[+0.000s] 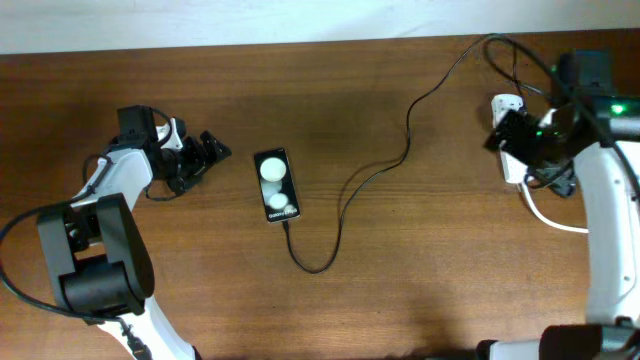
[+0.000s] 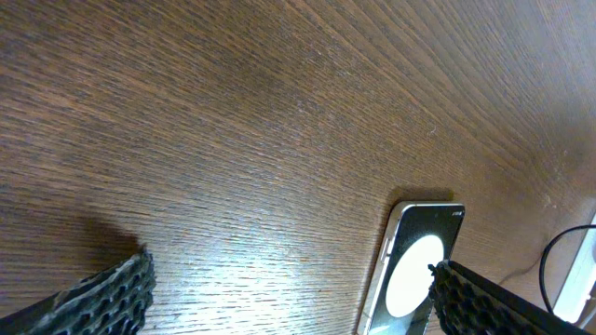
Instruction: Plug charger to phone and switch on socket
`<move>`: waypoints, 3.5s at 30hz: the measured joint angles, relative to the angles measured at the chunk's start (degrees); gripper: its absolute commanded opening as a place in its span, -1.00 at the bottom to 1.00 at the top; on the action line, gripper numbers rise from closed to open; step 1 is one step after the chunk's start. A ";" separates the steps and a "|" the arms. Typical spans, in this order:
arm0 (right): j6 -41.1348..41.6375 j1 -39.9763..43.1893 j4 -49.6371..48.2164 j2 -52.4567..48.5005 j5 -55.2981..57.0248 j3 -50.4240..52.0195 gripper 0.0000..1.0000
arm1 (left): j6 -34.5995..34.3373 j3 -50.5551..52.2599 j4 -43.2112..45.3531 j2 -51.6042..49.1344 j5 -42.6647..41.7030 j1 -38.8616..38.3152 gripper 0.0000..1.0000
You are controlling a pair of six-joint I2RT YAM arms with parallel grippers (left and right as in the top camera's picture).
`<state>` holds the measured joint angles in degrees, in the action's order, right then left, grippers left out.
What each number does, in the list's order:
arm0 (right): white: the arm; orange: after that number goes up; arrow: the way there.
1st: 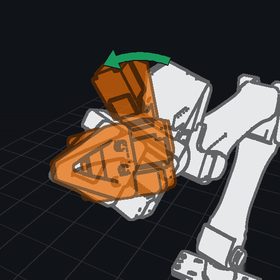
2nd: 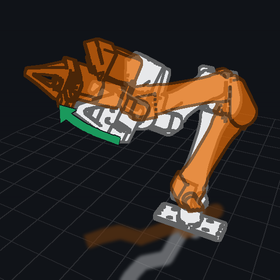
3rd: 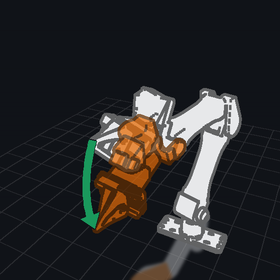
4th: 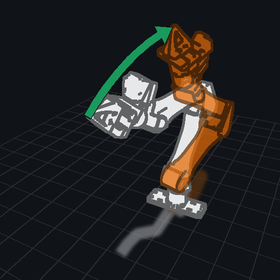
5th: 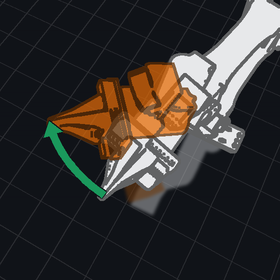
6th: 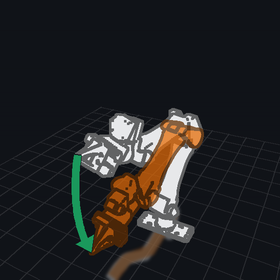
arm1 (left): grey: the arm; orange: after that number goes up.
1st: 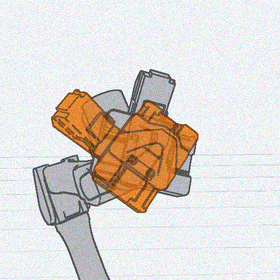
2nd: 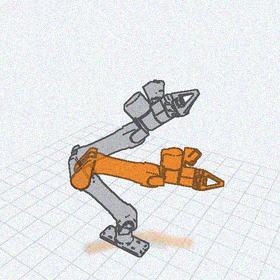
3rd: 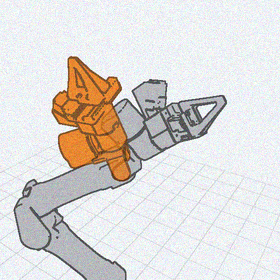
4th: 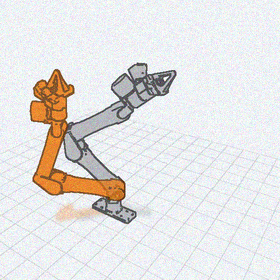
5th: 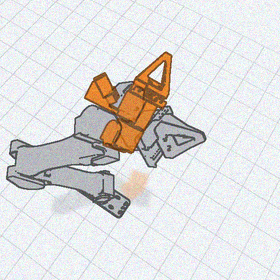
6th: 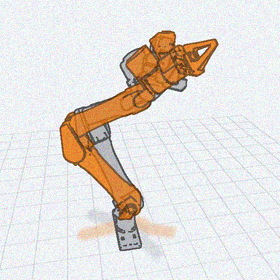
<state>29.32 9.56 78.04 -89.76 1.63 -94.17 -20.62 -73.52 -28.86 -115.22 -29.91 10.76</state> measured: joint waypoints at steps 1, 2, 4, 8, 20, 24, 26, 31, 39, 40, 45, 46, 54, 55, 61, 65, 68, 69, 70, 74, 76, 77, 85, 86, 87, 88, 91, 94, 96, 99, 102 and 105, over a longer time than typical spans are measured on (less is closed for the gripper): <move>0.02 1.38 0.02 -0.66 0.79 0.11 0.97 | 0.00 0.00 0.00 0.00 -0.02 0.00 0.98; 0.04 3.19 0.00 -1.75 1.70 0.33 0.97 | 0.00 0.00 0.00 0.00 0.00 0.00 0.98; 0.02 6.08 0.00 -3.82 2.51 0.50 0.97 | 0.00 0.00 0.00 0.00 0.00 0.00 0.98; 0.00 10.21 -1.60 -8.85 3.56 0.61 0.97 | 0.00 0.00 0.00 0.00 -0.02 0.00 0.99; 0.83 10.95 -16.31 -20.20 6.47 0.74 0.97 | 0.00 0.00 0.00 0.00 0.00 0.00 0.98; 3.74 12.07 -20.90 -23.10 6.60 0.74 0.97 | 0.00 0.00 0.00 0.00 -0.02 0.00 0.98; 4.59 12.72 -23.32 -24.59 6.78 0.74 0.97 | 0.00 0.00 0.00 0.00 -0.02 0.00 0.98; 6.45 13.09 -27.50 -29.09 6.97 0.74 0.97 | 0.00 0.00 0.00 0.00 -0.02 0.00 0.98; 8.44 13.33 -33.62 -33.81 7.17 0.74 0.97 | 0.00 0.00 0.00 0.00 -0.02 0.00 0.98; 8.48 13.40 -34.38 -33.97 7.17 0.74 0.97 | 0.00 0.00 0.00 0.00 -0.02 0.00 0.98; 9.01 13.97 -37.90 -35.58 7.58 0.74 0.97 | 0.00 0.00 0.00 0.00 -0.02 0.00 0.98; 9.16 14.03 -38.56 -35.76 7.28 0.74 0.97 | 0.00 0.00 0.00 0.00 -0.02 0.00 0.98; 9.77 14.80 -38.18 -35.98 3.58 0.50 0.97 | 0.00 0.00 0.00 0.00 -0.02 0.00 0.98; 9.77 14.91 -37.79 -35.98 3.28 0.39 0.97 | 0.00 0.00 0.00 0.00 -0.02 0.00 0.98; 9.79 14.95 -35.69 -35.98 1.31 -0.48 0.97 | 0.00 0.00 0.00 0.00 -0.02 0.00 0.98; 9.79 14.95 -35.26 -35.98 1.27 -0.55 0.97 | 0.00 0.00 0.00 0.00 -0.02 0.00 0.99; 9.79 14.95 -34.14 -35.87 1.27 -0.76 0.97 | 0.00 0.00 0.00 0.00 -0.02 0.00 0.99; 9.79 14.95 -34.07 -35.87 1.29 -0.79 0.97 | 0.00 0.00 0.00 0.00 -0.02 0.00 0.98; 9.66 14.95 -34.07 -35.87 1.29 -0.81 0.97 | 0.00 0.00 0.00 0.00 0.00 0.00 0.99; 8.96 14.95 -34.29 -35.87 1.29 -0.83 0.97 | 0.00 0.00 0.00 0.00 -0.02 0.00 0.98; 8.26 14.95 -34.88 -35.87 1.18 -0.81 0.97 | 0.00 0.00 0.00 0.00 -0.02 0.00 0.98; 8.13 14.95 -35.01 -35.87 1.09 -0.81 0.97 | 0.00 0.00 0.00 0.00 -0.02 0.00 0.98; 7.43 14.97 -34.75 -35.87 0.74 -0.81 0.98 | 0.00 0.00 0.00 0.00 -0.02 0.00 0.99; 6.93 15.06 -34.73 -35.87 0.57 -0.83 0.97 | 0.00 0.00 0.00 0.00 -0.02 0.00 0.98; 6.75 15.08 -34.75 -35.87 0.48 -0.83 0.97 | 0.00 0.00 0.00 0.00 -0.02 0.00 0.98; 6.62 15.15 -34.62 -35.87 0.37 -0.87 0.97 | 0.00 0.00 0.00 0.00 -0.02 0.00 0.98; 6.49 15.23 -34.14 -35.87 0.22 -0.94 0.97 | 0.00 0.00 0.00 0.00 -0.02 0.00 0.99; 5.92 15.23 -33.90 -35.80 0.24 -0.98 0.97 | 0.00 0.00 0.00 0.00 0.00 0.00 0.98; 5.29 15.21 -33.88 -35.80 0.24 -1.07 0.97 | 0.00 0.00 0.00 0.00 -0.02 0.00 0.98; 4.96 15.10 -33.75 -35.80 0.26 -1.16 0.97 | 0.00 0.00 0.00 0.00 -0.02 0.00 0.98; 4.59 14.43 -32.83 -35.67 -0.24 -1.29 0.97 | 0.00 0.00 0.00 0.00 -0.02 0.00 0.98; 4.22 14.10 -31.23 -35.45 -1.33 -1.29 0.97 | 0.00 0.00 0.00 0.00 -0.02 0.00 0.98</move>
<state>33.54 23.66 46.81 -125.21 0.30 -95.46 -20.62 -73.52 -28.86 -115.22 -29.93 10.76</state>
